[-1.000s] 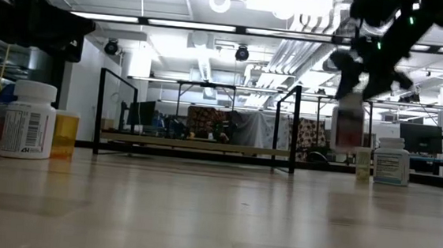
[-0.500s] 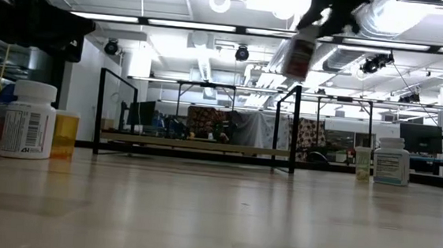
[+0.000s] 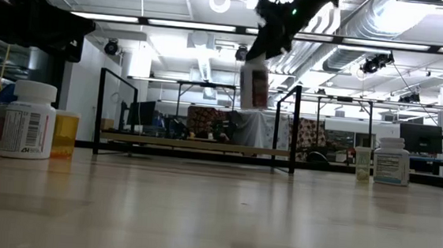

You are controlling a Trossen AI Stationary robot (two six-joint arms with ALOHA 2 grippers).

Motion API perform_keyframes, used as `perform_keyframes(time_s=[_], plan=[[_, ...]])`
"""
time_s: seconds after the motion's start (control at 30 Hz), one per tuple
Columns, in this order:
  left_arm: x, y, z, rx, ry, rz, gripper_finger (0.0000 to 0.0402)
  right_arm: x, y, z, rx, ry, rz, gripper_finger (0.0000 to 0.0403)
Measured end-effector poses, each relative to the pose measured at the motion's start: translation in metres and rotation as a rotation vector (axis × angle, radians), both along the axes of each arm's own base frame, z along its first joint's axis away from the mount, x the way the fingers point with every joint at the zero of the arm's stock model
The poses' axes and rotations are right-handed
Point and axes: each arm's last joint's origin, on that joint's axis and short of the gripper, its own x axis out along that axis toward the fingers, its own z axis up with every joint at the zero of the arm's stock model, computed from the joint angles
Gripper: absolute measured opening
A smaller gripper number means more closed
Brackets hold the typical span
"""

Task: Pick and place medicine bottles onto shelf by color
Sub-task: Put the large white pill bottle on the shelf

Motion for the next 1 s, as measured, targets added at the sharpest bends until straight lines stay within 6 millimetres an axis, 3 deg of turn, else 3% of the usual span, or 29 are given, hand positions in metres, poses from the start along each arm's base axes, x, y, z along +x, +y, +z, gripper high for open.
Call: perform_keyframes(time_s=[0.2,0.43,1.0], plan=[[0.0,0.0,0.0,0.0,0.0,0.0,0.0005,0.008,-0.032,-0.026,0.024,0.103,-0.037,0.0226],[0.0,0.0,0.0,0.0,0.0,0.0,0.0005,0.009,-0.058,-0.047,0.124,0.06,-0.061,0.022],[0.0,0.0,0.0,0.0,0.0,0.0,0.0005,0.012,-0.064,-0.052,0.134,0.037,-0.113,0.0237]])
